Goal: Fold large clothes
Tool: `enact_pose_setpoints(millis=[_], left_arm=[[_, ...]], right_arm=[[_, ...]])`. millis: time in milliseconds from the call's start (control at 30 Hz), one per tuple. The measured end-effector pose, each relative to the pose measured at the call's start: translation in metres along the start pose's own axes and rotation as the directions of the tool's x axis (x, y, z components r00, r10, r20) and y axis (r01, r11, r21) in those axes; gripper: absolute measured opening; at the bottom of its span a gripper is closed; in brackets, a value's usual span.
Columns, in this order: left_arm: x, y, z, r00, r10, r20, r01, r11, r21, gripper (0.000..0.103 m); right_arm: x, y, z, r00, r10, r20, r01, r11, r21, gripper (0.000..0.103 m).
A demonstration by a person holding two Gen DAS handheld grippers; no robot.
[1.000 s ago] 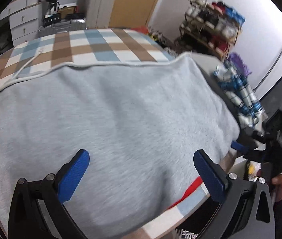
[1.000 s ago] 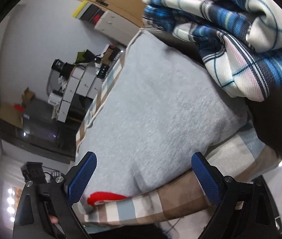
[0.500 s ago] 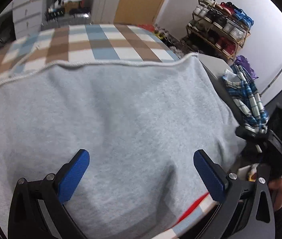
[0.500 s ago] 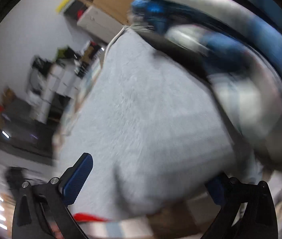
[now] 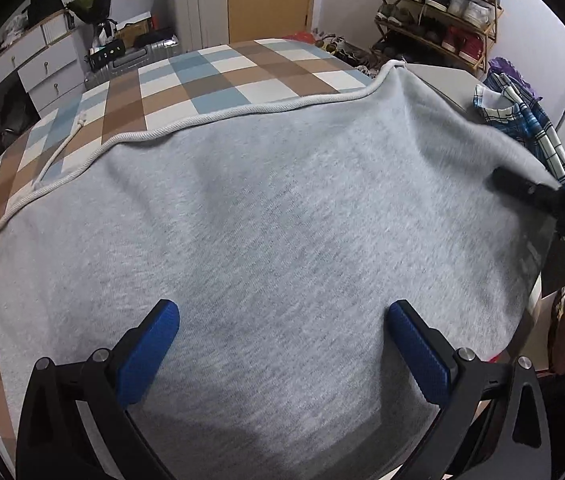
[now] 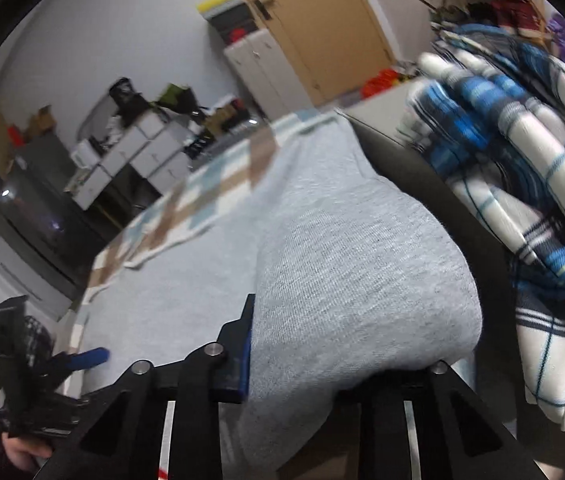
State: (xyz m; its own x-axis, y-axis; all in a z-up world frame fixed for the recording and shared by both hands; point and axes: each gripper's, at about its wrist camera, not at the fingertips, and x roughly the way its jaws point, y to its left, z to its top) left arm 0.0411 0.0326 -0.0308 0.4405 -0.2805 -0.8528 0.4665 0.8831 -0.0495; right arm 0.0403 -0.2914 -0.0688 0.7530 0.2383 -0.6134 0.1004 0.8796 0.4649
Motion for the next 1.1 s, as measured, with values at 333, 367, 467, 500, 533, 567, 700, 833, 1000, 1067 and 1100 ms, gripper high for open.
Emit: enact_pose_setpoints(millis=[333,367,467,500,533,567,700,833,1000,1067,1100], left_arm=[[0.000,-0.005,-0.004,0.999,0.033,0.019,-0.034,0.999,0.019,0.102],[0.000,-0.005,-0.003,0.999,0.035,0.017,-0.035,0.999,0.019,0.102],[0.000,-0.004,-0.003,0.999,0.030,0.013,-0.030,0.999,0.017,0.102],[0.000,-0.003,-0.003,1.000,0.026,0.012,-0.026,1.000,0.017,0.102],[0.000,-0.003,-0.003,1.000,0.022,0.012,-0.022,1.000,0.017,0.102],[0.000,-0.002,-0.004,1.000,0.016,0.013,-0.016,1.000,0.015,0.102],[0.002,0.000,-0.005,0.999,-0.032,0.030,0.031,0.999,0.015,0.102],[0.010,-0.005,-0.003,0.995,-0.099,0.026,0.099,0.995,0.014,0.102],[0.016,-0.013,0.006,0.994,-0.109,0.018,0.109,0.994,-0.015,0.102],[0.019,-0.015,0.012,0.990,-0.137,0.020,0.138,0.990,-0.041,0.102],[0.021,-0.018,0.017,0.986,-0.163,0.025,0.164,0.985,-0.059,0.102]], right_arm=[[0.015,-0.022,-0.002,0.994,0.002,-0.112,0.013,0.991,0.135,0.037],[0.020,-0.028,-0.004,0.991,0.006,-0.130,0.015,0.987,0.159,0.037],[0.027,-0.027,-0.002,0.992,-0.002,-0.127,0.021,0.989,0.146,0.039],[0.029,-0.023,-0.001,0.992,-0.013,-0.122,0.028,0.992,0.119,0.038],[0.030,-0.020,0.000,0.993,-0.017,-0.118,0.029,0.994,0.103,0.032],[0.030,-0.017,0.002,0.994,-0.002,-0.111,0.013,0.995,0.099,0.029],[0.010,-0.013,0.010,0.997,0.079,-0.027,-0.076,0.994,0.084,0.023],[-0.011,0.001,0.019,0.993,0.113,0.045,-0.114,0.993,0.024,0.021],[-0.025,0.026,0.033,0.987,0.138,0.084,-0.130,0.987,-0.093,0.020],[-0.029,0.036,0.044,0.987,0.138,0.088,-0.126,0.984,-0.128,0.019],[-0.031,0.041,0.051,0.987,0.133,0.087,-0.119,0.982,-0.145,0.019]])
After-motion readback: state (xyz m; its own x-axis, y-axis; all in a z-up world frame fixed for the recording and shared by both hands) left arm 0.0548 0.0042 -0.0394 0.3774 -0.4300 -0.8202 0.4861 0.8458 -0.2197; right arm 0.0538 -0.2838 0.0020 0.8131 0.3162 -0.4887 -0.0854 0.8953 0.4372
